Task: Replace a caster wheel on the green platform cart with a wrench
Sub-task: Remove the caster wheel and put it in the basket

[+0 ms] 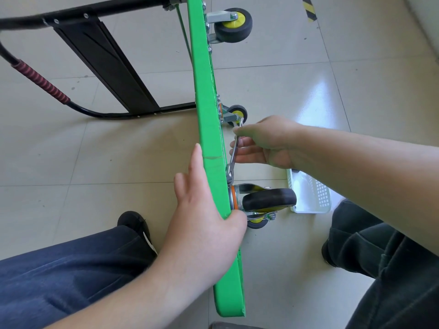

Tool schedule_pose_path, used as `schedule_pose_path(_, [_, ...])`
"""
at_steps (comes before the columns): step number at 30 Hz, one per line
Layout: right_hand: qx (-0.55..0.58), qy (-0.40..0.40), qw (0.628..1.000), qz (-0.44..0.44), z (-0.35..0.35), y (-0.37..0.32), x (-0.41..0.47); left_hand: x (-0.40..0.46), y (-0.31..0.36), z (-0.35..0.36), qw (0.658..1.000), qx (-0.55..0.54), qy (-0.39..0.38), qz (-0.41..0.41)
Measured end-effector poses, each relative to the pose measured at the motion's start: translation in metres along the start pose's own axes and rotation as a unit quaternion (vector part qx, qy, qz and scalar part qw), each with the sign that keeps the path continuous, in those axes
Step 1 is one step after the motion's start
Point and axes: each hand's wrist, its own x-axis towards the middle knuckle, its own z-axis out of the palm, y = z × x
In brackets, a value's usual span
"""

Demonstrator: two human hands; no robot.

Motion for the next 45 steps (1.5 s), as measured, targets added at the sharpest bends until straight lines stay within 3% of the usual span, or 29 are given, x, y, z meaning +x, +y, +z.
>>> schedule_pose_path(7, [0.003,-0.017,0.996,-0.087,-0.001,-0.007,-0.005,0.001,0.0,0.0,1.0,0.002,-0.001,-0.002])
schedule_pose_path(12, [-0.026,0.013,0.987,-0.158,0.0,-0.006,-0.01,0.001,0.0,0.0,1.0,0.006,0.003,-0.002])
schedule_pose_path(24, [-0.065,0.01,0.933,-0.354,0.004,-0.005,-0.058,0.003,-0.002,0.002,1.0,0.006,0.012,0.009])
schedule_pose_path(38, [-0.195,-0.017,0.804,-0.561,-0.002,0.042,-0.1,0.001,0.001,0.0,1.0,-0.024,0.002,0.013])
schedule_pose_path(43, [-0.316,-0.018,0.703,-0.637,-0.011,0.052,-0.106,0.004,-0.001,0.003,0.999,-0.034,0.005,0.019])
schedule_pose_path(45, [-0.343,-0.016,0.68,-0.648,-0.013,0.053,-0.106,0.005,-0.003,0.004,0.999,-0.037,0.009,0.028])
